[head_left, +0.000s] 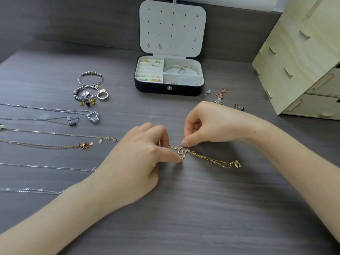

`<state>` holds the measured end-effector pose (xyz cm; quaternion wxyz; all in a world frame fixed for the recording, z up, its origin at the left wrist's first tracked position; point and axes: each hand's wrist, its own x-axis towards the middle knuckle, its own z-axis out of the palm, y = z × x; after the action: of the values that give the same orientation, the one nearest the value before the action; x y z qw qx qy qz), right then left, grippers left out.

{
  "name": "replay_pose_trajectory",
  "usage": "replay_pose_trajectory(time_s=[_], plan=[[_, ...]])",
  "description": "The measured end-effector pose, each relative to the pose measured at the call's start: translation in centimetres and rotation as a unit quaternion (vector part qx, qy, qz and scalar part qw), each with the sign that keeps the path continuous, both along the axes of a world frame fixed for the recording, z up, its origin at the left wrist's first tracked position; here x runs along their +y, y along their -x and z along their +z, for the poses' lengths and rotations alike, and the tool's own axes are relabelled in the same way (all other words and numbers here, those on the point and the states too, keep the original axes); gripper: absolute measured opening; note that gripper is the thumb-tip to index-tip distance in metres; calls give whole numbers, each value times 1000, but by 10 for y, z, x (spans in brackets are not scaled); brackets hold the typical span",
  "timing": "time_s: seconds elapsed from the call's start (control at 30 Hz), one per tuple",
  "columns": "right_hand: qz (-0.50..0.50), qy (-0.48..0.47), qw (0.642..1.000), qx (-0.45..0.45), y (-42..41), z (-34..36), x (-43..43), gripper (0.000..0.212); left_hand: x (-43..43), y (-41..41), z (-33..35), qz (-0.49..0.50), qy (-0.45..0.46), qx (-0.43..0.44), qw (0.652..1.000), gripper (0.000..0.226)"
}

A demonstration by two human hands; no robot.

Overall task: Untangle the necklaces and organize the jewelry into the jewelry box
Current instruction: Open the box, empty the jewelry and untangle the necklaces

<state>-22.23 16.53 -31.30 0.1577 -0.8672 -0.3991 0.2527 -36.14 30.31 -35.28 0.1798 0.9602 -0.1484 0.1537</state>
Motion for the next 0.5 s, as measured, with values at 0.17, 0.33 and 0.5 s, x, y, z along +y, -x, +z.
replay_pose_trajectory(time_s=[0.17,0.33,0.5], plan=[[23,9,999,-34,4,1,-2,12,0,-1,-2,25,-16,-1,1000,63],[13,-6,998,-60,7,-1,-6,8,-1,-1,-6,13,-40,7,999,63],[-33,-26,995,-88,3,-8,-7,10,-1,0,-4,5,-20,8,1000,65]])
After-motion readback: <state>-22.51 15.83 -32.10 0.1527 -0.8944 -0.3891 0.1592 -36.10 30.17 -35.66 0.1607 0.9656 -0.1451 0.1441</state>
